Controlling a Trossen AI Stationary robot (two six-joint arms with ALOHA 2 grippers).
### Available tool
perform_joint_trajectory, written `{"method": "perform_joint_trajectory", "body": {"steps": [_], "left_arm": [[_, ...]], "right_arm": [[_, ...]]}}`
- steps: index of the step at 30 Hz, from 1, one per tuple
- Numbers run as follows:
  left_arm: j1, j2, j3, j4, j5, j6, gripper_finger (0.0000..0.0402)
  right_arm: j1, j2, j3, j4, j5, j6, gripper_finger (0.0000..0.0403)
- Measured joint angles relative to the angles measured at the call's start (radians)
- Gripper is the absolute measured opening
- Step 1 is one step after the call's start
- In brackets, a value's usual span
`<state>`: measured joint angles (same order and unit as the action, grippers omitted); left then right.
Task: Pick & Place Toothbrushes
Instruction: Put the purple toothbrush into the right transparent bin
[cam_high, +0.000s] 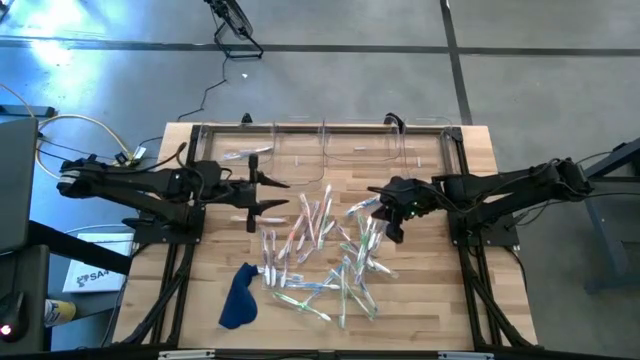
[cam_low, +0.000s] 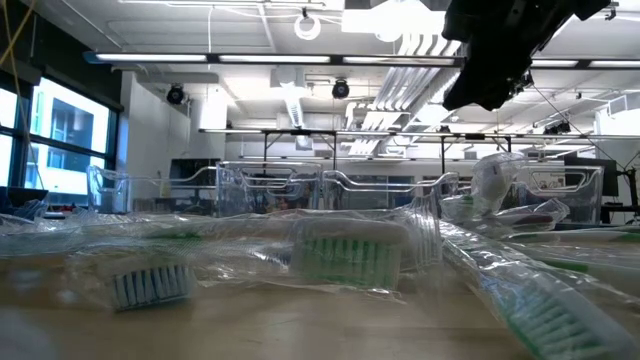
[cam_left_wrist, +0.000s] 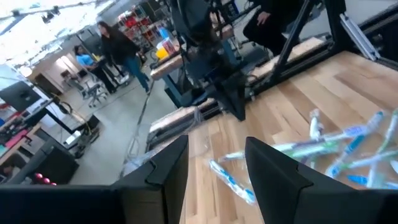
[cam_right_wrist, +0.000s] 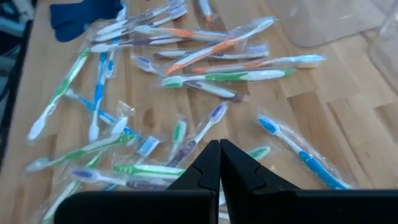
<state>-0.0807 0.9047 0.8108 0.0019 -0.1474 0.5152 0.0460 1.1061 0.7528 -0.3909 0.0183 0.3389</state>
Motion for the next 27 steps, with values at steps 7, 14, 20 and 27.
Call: {"method": "perform_joint_trajectory", "body": {"steps": [7, 14, 20, 27], "left_arm": [[0.002, -0.001, 0.0, -0.001, 0.0, 0.003, 0.0154], [0.002, 0.0, 0.0, -0.004, 0.001, 0.001, 0.0154], [0.002, 0.0, 0.0, -0.004, 0.002, -0.056, 0.0154], [0.002, 0.0, 0.0, -0.004, 0.002, -0.083, 0.0154]], "right_arm": [[0.0, 0.0, 0.0, -0.001, -0.102, -0.088, 0.0002], [0.0, 0.066, 0.0, 0.017, -0.207, -0.25, 0.0002], [0.0, 0.148, 0.0, 0.01, -0.207, -0.266, 0.0002], [0.03, 0.161, 0.0, 0.006, -0.175, -0.347, 0.0008]]}}
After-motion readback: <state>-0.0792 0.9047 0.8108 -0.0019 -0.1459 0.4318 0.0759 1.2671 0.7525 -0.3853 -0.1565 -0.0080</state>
